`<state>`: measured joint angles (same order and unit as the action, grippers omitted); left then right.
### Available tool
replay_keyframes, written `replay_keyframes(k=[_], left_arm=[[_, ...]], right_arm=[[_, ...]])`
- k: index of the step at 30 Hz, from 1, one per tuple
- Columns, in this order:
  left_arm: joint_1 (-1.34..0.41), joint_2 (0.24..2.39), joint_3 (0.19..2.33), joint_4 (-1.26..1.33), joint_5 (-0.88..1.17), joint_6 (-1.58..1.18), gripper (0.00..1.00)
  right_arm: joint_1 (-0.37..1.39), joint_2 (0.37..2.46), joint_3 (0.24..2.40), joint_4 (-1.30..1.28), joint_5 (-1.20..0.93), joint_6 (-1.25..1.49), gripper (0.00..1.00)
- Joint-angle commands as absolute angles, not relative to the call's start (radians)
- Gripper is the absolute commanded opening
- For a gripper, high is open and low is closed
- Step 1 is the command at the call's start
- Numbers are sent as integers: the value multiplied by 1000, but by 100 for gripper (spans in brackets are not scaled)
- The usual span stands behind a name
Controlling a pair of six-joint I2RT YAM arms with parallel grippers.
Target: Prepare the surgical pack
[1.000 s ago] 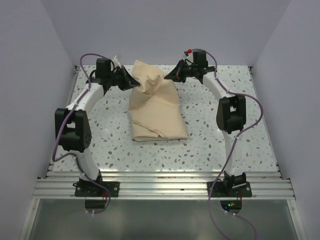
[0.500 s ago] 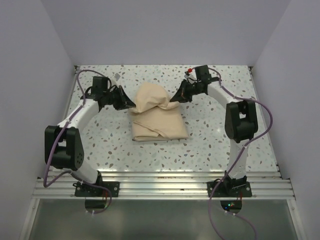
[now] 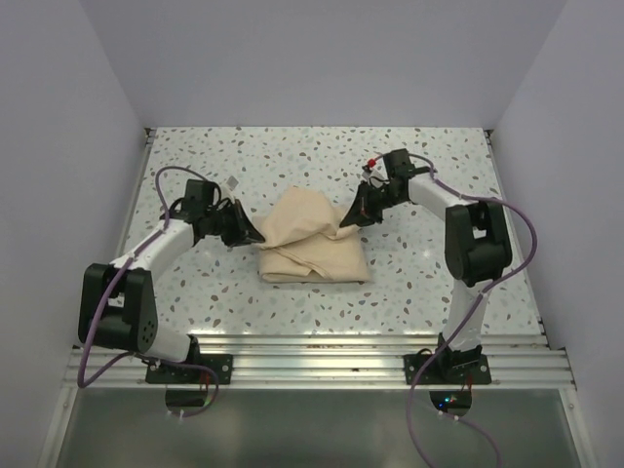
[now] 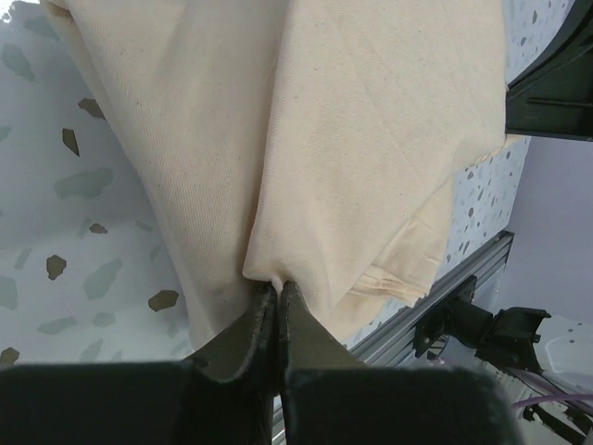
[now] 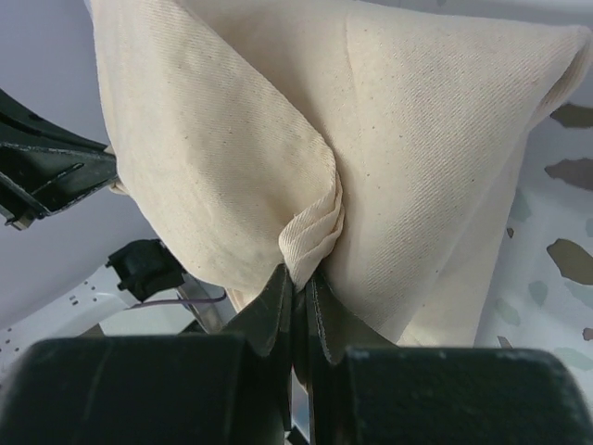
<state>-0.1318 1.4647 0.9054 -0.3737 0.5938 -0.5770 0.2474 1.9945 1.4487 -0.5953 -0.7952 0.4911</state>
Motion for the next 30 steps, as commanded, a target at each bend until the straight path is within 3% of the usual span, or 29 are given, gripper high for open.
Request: replay_keyframes(k=[1,5,11,13,21,30], left_arm=[[-140,1419,859,-377,588,-526,4],[-140,1401,825,-371,594,-526,15],[-138,1381,810,-379,609,-506,36],[-140,1376,815,-383,612,-491,39],[-140,1394,799,-382,640,-466,41],[-140,1396,749,-356,661,-453,40]], right_arm=[[236,1924,1379,-658,-775,431,0],[238,1888,1312,-686,-750,385,9],[238,1822,1292,-693,-742,334,33],[238,1801,1316,-657,-741,328,46],[238,1861,1511,-468,-797,350,81],[259,2207,1887,-565,-894,278,96]])
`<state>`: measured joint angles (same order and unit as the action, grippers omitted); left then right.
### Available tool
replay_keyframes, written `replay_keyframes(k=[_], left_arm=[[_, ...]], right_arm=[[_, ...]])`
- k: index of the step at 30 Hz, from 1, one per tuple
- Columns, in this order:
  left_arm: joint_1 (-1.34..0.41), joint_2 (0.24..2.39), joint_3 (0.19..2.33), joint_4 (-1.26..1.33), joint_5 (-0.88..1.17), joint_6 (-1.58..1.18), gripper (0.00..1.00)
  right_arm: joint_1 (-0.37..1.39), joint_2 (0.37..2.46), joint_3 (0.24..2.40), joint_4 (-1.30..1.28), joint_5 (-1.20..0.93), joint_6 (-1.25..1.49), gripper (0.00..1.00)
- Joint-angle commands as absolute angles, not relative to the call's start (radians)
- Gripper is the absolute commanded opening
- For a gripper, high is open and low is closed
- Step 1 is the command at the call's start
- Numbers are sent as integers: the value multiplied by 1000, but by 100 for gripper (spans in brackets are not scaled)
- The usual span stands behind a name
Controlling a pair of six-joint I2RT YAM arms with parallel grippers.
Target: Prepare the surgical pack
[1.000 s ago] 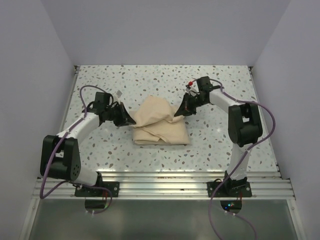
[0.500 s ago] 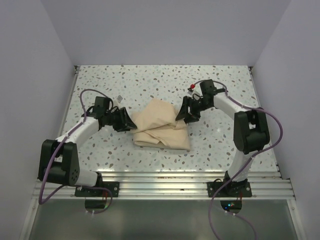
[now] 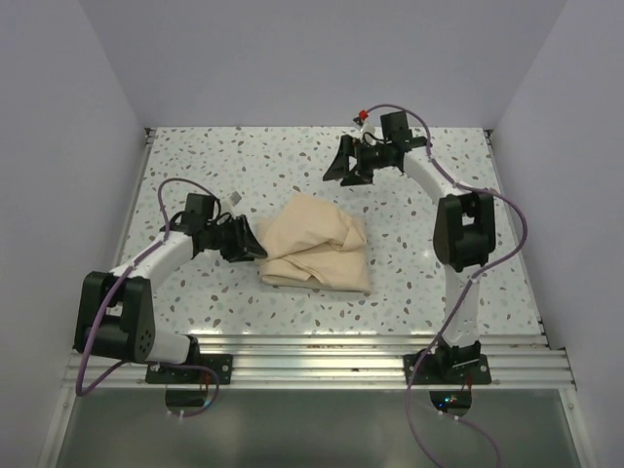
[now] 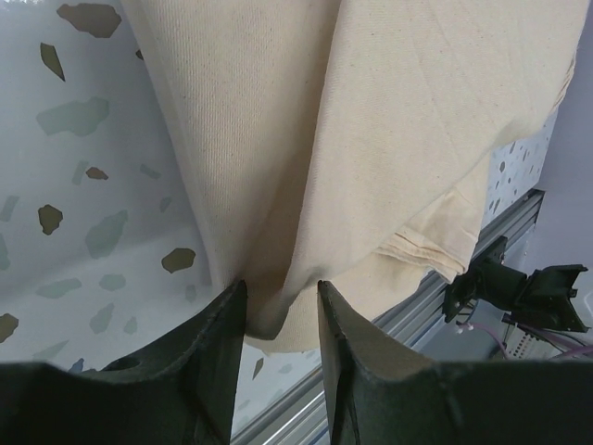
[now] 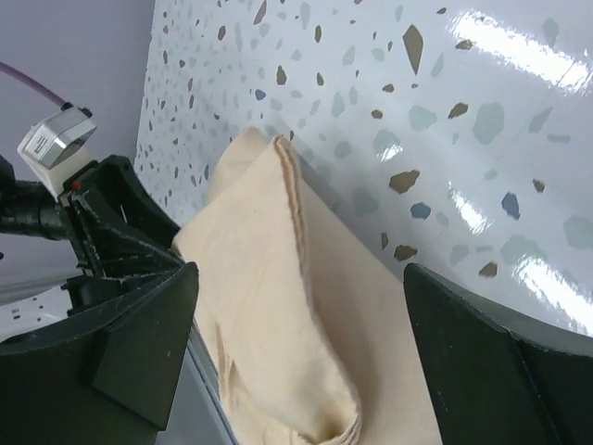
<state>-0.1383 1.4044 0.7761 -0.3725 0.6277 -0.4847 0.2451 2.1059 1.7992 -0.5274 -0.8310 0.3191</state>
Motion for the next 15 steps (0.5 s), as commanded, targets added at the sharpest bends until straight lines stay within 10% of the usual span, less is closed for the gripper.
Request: replay_keyframes(k=[1,15], left_arm=[[-140,1394,746,-351,667,-453,40],[-140,1422,736,-324,698,-440,39]], right_arm=[[264,2229,1907,-551,-908,288,97],[417,2350,1999,-558,-1068,301,94]])
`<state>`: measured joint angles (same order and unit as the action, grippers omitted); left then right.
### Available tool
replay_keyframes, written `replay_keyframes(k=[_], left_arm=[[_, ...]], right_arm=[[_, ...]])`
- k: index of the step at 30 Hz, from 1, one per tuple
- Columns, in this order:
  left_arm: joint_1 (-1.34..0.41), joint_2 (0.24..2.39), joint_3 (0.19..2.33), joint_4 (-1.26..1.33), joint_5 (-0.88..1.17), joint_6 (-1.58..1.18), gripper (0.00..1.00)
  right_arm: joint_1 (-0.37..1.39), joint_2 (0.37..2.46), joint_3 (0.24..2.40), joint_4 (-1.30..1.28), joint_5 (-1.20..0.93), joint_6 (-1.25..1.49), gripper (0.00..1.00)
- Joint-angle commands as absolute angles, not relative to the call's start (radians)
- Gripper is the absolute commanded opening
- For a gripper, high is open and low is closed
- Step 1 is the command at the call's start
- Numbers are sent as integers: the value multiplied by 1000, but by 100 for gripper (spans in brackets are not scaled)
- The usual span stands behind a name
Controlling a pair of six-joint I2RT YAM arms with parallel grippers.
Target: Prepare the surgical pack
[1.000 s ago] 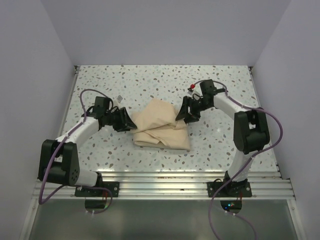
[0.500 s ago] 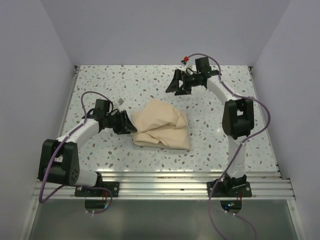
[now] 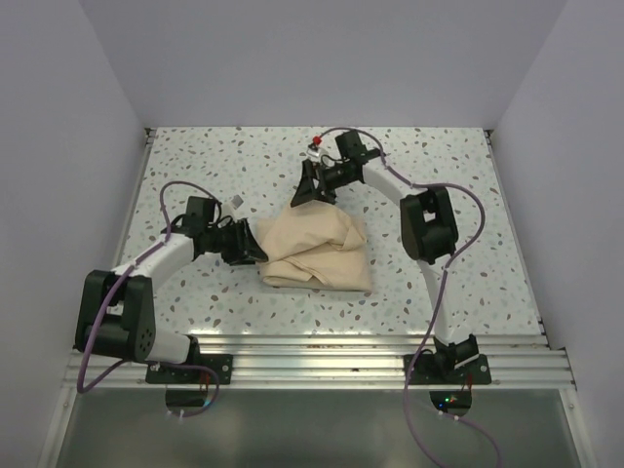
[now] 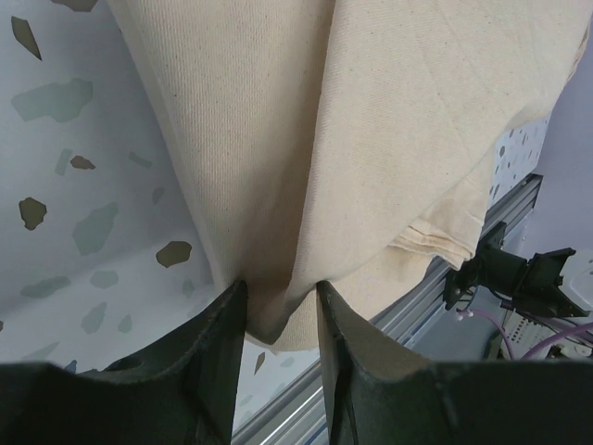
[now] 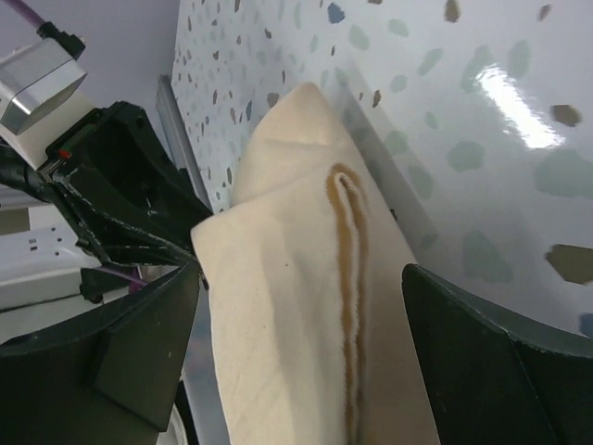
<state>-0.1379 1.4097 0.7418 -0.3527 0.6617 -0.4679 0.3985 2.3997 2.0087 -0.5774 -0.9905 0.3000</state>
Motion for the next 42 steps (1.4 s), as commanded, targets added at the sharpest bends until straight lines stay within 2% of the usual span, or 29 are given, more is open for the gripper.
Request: replay_keyframes(k=[1,3,4,7,8,9,10,12,13,16,26,30,34,38,39,42], left_arm=[[-140,1424,738,-318,699,-440,39],[-140,1433,745,-318,703,-437,39],[-140,1434,753,-321,703,-436,39],[-140,1442,773,-333,698,-433,39],[-140,1442,790,-342,692,-428,40],[-138,1437,798,-357,680,-426,40],[-138,1433,805,-365,673,-426,41],[-133,1421,830,-397,643,-422,46],[-126,1416,844,-406,635,-419,48],[-88,1387,860,-434,630,-420,50],[-17,1293,982,-563,519,-440,54],[-11,1301,970,-549,515,-448,54],[-11,1331,966,-523,548,-469,54],[-11,1367,986,-517,563,-466,54],[-11,1373,998,-518,566,-459,54],[-11,1402,1022,-535,577,-440,53]], right_arm=[[419,2341,1990,-546,-1065,316,94],[428,2329,1976,-548,-1069,328,89],[428,2330,1979,-564,-1071,333,83],[431,2324,1988,-624,-1043,313,71],[433,2307,1987,-640,-1032,307,61],[431,2296,1983,-649,-1025,305,56],[431,2284,1977,-661,-1016,308,46],[431,2241,1974,-681,-1009,311,30],[434,2223,1961,-692,-1005,319,18],[439,2132,1890,-695,-1000,343,7],[541,1843,1545,-801,-910,272,4],[581,1747,1335,-735,-876,294,4],[612,1694,1214,-686,-847,311,6],[640,1700,1129,-644,-815,327,15],[646,1703,1108,-640,-805,330,22],[661,1729,1065,-626,-764,330,29]])
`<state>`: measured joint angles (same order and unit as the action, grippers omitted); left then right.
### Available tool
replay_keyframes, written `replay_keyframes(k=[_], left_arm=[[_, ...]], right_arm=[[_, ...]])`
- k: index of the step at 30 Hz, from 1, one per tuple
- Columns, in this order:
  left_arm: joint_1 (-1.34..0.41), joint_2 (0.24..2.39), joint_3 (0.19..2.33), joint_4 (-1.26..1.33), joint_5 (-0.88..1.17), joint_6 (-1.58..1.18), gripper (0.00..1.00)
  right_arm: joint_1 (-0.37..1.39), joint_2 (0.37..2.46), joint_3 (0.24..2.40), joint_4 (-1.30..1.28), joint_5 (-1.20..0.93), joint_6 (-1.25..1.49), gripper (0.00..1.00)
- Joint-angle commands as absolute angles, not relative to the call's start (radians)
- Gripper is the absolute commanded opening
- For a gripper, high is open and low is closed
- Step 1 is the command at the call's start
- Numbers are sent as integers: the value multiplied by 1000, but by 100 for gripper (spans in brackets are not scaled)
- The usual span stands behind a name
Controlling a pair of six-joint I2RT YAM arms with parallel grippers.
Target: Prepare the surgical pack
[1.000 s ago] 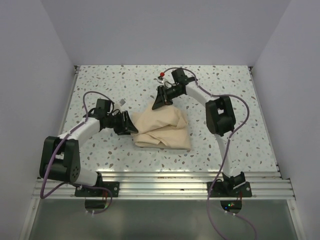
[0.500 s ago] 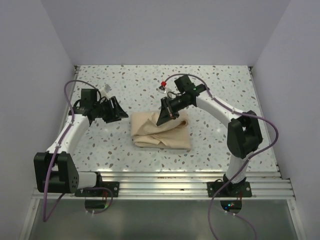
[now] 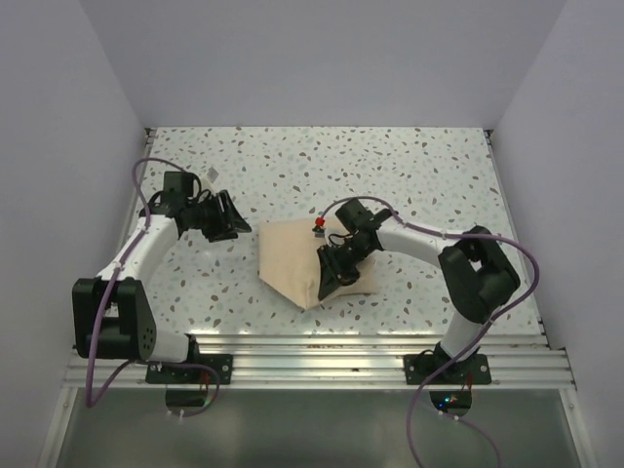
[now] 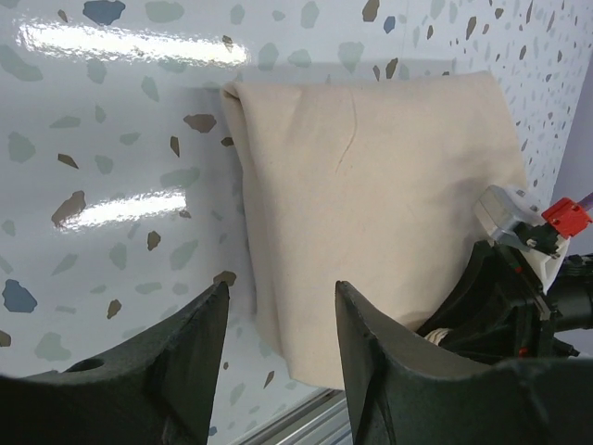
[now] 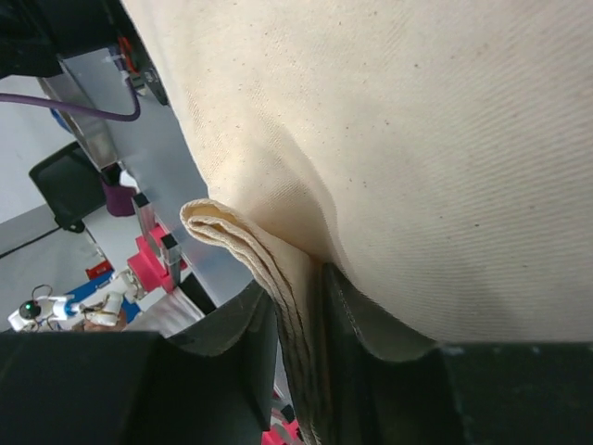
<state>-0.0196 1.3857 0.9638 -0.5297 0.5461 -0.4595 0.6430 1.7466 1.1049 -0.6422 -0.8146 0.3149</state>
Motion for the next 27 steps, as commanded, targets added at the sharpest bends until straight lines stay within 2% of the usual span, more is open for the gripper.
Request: replay_keyframes(k=[1,2,6,9,14,20,27], left_arm=[[-11,1410,1026,-538,578,-439,53],[-11,1413,1028,-537,587,-436,53],[-14,1422,1031,-529,612,-431,54],[-18,1434,1037,-517,629,-436,53],[-47,1457,1081,-520,641,-430,54],[-158,1496,1117,-497,661,-454,53],[-270,1571,1123,-442,712,-500,51]], right_arm=[[661,1736,1060,-624,-759,327,30],[661,1741,1057,-629,-762,324,31],[678,1721,1057,-650,-753,296,50],[692,1718,1063,-702,-758,256,57],[680,1617,1124,-793,-724,230,60],[511,1523,1144,-652,-718,428,53],[411,1559,1146,-624,-667,453,49]])
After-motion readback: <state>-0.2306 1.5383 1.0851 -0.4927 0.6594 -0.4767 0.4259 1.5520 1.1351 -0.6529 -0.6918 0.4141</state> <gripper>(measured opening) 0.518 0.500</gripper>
